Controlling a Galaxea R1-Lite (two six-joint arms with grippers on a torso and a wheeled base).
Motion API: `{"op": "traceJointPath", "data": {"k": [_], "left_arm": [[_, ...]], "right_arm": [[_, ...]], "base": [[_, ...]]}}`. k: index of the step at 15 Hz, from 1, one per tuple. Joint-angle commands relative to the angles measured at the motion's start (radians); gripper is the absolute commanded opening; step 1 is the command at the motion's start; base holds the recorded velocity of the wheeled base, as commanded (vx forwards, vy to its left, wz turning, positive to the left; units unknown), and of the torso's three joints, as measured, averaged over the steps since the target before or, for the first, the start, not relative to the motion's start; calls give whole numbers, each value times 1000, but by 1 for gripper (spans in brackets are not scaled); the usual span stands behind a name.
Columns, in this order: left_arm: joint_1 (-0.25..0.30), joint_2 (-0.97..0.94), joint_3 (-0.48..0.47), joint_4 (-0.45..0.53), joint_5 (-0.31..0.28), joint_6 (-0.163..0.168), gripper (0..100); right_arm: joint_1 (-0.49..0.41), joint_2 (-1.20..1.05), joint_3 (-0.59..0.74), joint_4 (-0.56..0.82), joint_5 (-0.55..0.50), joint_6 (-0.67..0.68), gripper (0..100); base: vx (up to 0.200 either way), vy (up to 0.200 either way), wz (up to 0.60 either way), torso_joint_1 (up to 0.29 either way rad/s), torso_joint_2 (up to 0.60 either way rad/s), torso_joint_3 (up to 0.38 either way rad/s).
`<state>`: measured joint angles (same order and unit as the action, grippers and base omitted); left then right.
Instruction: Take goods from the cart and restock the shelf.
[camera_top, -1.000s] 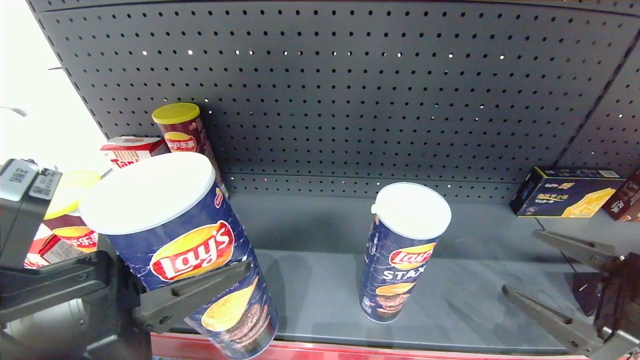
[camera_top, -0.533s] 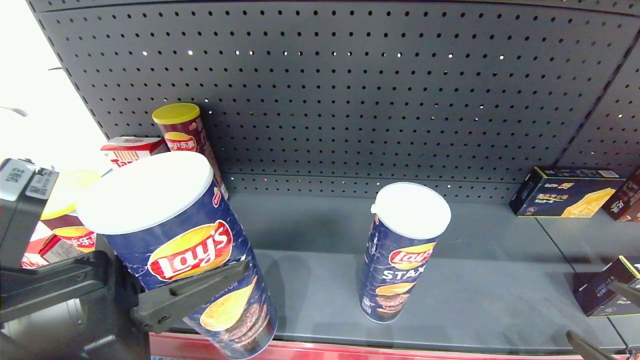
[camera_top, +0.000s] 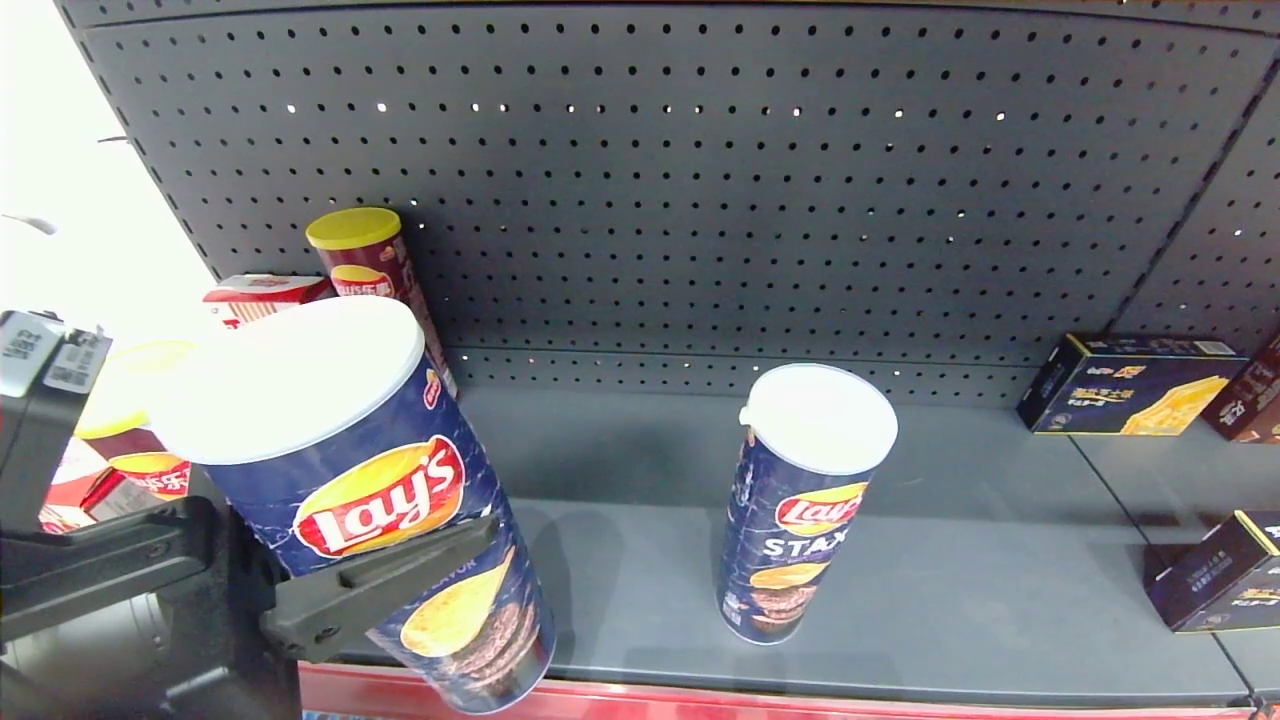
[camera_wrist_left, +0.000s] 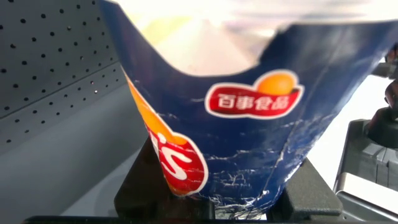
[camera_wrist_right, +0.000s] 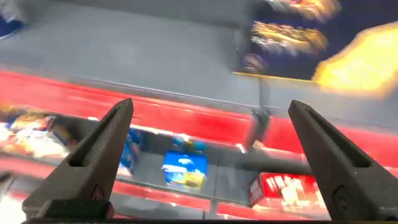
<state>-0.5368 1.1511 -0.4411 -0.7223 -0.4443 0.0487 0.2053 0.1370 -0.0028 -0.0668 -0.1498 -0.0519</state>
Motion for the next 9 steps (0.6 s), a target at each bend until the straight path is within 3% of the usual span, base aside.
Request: {"op": "traceJointPath", "data": {"k": [1, 4, 6, 7, 9], "left_arm": [[0, 1, 5, 0, -1, 0, 0], [1, 1, 7, 0, 1, 0, 0], [1, 1, 12, 0, 1, 0, 0], [-2, 1, 19, 0, -1, 2, 0], [-2, 2, 18, 0, -1, 2, 0]], "right_arm": [[-1, -39, 3, 1, -10, 4, 100], [-1, -39, 3, 2, -113, 81, 100], [-1, -39, 3, 2, -60, 75, 100], [-1, -39, 3, 50, 124, 38, 100], [2, -39, 1, 71, 133, 15, 100]], "base": [[0, 0, 0, 0, 0, 0], [0, 0, 0, 0, 0, 0], [0, 0, 0, 0, 0, 0], [0, 0, 0, 0, 0, 0], [0, 0, 0, 0, 0, 0]]}}
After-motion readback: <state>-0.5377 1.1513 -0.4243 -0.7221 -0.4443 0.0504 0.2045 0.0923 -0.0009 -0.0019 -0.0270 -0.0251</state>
